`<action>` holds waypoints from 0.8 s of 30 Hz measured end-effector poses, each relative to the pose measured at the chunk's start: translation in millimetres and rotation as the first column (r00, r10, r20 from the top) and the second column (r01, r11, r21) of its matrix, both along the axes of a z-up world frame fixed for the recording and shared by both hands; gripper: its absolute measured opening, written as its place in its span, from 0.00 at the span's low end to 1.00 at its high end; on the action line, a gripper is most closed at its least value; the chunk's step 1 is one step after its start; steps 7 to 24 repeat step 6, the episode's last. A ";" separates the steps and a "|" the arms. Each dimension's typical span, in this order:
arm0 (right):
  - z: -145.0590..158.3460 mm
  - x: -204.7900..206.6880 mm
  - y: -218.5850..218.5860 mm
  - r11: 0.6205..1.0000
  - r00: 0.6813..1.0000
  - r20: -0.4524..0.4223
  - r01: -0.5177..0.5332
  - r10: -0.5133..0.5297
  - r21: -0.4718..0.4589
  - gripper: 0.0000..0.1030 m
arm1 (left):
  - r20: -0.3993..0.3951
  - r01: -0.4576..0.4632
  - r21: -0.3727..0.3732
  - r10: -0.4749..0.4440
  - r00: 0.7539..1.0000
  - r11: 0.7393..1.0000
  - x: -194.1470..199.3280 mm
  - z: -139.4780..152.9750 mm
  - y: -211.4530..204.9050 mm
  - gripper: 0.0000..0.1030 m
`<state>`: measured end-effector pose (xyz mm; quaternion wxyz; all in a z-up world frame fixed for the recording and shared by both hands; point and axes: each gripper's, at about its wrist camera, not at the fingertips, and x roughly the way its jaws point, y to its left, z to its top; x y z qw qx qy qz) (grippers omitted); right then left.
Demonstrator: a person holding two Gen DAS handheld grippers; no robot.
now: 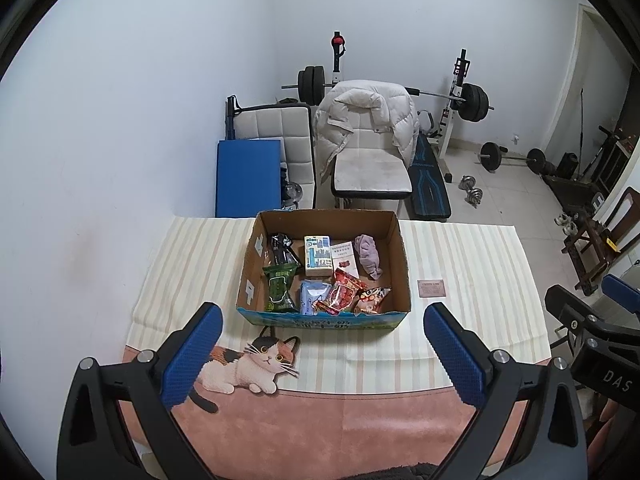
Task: Organize soft objects
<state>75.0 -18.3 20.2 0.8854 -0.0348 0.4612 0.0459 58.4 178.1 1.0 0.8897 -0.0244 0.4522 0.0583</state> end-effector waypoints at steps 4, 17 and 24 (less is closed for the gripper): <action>2.6 -1.9 -1.1 1.000 1.000 0.010 0.002 -0.002 0.000 1.00 | 0.010 0.002 -0.005 -0.002 1.000 1.000 -1.9 -0.8 2.3 1.00; 4.2 -3.1 -0.9 1.000 1.000 0.016 0.002 -0.002 -0.002 1.00 | 0.011 0.005 -0.002 -0.005 1.000 1.000 -2.4 0.0 2.3 1.00; 4.2 -3.1 -0.9 1.000 1.000 0.016 0.002 -0.002 -0.002 1.00 | 0.011 0.005 -0.002 -0.005 1.000 1.000 -2.4 0.0 2.3 1.00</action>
